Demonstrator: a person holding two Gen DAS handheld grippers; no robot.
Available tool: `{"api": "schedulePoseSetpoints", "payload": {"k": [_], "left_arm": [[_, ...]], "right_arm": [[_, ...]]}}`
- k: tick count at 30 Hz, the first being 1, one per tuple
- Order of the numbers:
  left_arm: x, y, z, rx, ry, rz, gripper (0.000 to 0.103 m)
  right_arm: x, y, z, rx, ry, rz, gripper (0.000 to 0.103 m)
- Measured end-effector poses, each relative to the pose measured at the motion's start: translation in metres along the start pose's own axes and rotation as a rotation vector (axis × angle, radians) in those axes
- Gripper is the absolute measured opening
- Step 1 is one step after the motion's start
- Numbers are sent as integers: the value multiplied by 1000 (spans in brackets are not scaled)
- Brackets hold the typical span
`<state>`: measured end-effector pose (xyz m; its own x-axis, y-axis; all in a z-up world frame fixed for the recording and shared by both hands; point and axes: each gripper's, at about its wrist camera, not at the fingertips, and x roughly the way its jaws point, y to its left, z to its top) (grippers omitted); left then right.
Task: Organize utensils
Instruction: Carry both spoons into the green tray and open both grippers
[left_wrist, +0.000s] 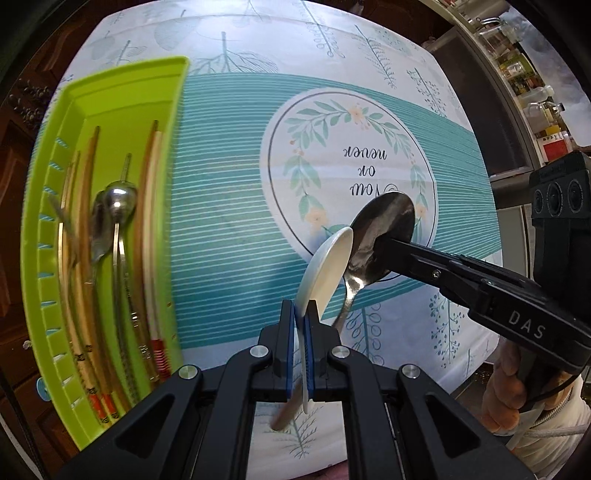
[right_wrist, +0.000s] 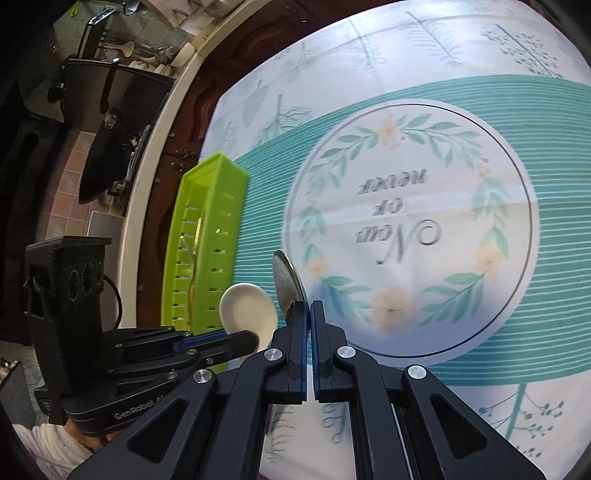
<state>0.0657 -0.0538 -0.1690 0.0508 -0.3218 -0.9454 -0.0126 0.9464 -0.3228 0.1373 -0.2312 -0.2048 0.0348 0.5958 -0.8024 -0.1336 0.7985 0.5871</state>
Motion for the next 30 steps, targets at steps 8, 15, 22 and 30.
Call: {"api": "schedulePoseSetpoints", "payload": {"k": [8,15,22,30], "left_arm": [[-53,8,-8,12,-64,-3,2],[-110,17,-15,28,-147,12,2],[-137,60,-19,-36,-191,79,2],[-96,126,-16,-168,-139,151,2]], "right_arm": [[-28,49,1,-84,-6,23,2],[-63,97,7,-138,-25,70,2],[-50,147,18,-206,-11,70,1],[34,171,31,-260,97,-28,1]]}}
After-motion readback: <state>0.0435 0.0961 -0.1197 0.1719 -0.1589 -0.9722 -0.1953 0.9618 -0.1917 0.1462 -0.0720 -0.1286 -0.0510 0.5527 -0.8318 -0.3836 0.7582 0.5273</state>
